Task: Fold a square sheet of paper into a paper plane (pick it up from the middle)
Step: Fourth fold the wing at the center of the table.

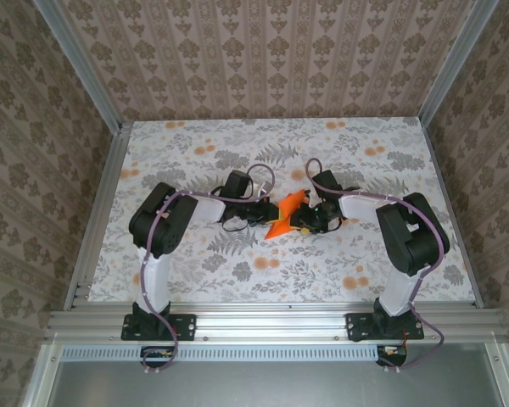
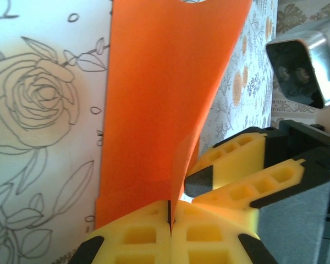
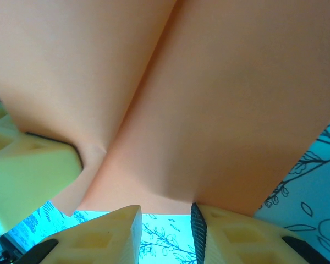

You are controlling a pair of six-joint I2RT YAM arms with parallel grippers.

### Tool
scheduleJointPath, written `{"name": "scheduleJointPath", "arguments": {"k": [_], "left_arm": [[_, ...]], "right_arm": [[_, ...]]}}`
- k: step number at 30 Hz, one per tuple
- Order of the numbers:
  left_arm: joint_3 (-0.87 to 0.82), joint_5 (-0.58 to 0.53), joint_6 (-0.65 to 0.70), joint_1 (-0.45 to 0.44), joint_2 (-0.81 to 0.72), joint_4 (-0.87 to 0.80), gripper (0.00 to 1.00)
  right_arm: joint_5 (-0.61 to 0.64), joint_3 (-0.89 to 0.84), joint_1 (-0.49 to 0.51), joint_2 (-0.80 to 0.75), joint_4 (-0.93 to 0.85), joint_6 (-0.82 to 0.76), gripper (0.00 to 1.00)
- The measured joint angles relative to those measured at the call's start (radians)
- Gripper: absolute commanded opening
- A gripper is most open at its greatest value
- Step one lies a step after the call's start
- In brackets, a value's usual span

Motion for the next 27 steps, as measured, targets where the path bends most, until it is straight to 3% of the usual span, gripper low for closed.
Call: {"name": "scheduleJointPath", "arguments": {"k": [12, 27], "left_arm": [[0.024, 0.026, 0.002, 0.001, 0.018, -0.038, 0.04], [0.026, 0.025, 0.005, 0.001, 0.019, -0.047, 0.07]], "right_arm": [[0.017, 0.035, -0.003, -0.027, 0.053, 0.031, 0.41], [0.054, 0.083, -0.003, 0.071, 0.091, 0.081, 0.45]]}}
